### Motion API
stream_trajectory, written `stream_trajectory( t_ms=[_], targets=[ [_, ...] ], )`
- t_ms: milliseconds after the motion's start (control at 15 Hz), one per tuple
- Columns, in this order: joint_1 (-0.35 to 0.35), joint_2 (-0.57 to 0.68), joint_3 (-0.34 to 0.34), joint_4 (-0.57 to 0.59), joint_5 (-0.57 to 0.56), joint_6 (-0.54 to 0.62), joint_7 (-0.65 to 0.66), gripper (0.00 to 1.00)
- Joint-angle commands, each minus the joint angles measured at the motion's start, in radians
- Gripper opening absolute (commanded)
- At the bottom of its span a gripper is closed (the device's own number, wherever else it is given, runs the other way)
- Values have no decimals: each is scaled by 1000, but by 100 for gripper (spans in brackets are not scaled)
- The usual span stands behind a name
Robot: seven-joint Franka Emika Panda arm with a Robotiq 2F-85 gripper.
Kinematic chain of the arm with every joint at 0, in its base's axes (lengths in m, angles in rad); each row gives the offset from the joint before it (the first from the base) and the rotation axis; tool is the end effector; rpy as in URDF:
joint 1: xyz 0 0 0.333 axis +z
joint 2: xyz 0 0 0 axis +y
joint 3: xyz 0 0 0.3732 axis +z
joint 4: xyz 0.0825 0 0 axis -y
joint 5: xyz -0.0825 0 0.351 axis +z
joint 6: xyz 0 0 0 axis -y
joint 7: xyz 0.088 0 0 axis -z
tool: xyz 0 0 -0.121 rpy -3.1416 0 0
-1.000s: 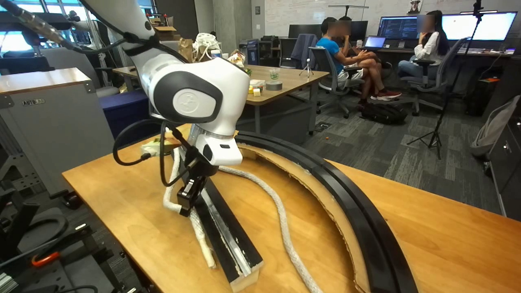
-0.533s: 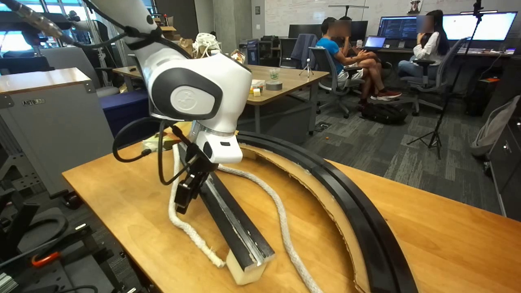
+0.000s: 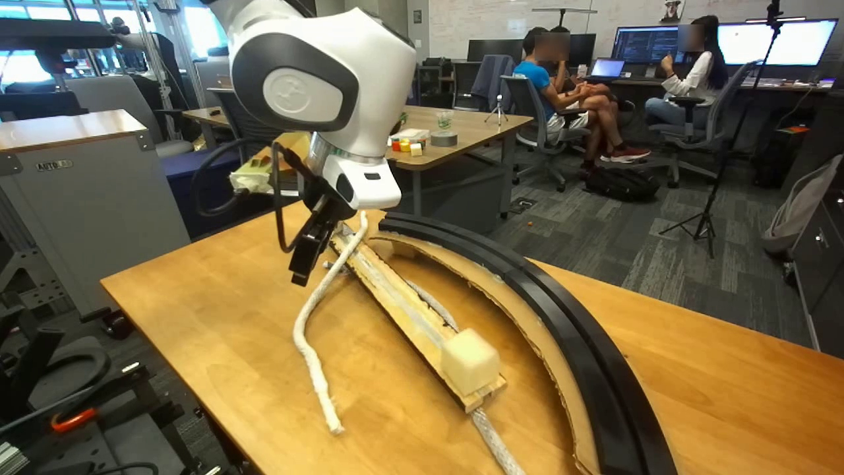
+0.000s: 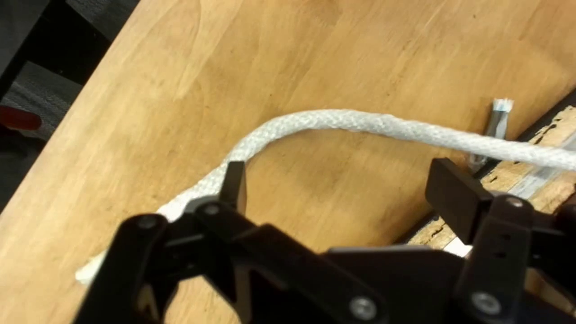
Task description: Remove the rope from the curved black board then remove the rope from the straight black board
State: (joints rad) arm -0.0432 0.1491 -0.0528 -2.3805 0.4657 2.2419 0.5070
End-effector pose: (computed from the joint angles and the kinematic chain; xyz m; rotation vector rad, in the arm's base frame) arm 0.4593 -0.0261 0.3113 -2.5387 1.3032 0.4883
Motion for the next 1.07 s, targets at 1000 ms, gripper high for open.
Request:
stream_trajectory(
  t_ms=[1000],
  targets=[
    [46,190,117,114,406,387,-81,100]
  ],
)
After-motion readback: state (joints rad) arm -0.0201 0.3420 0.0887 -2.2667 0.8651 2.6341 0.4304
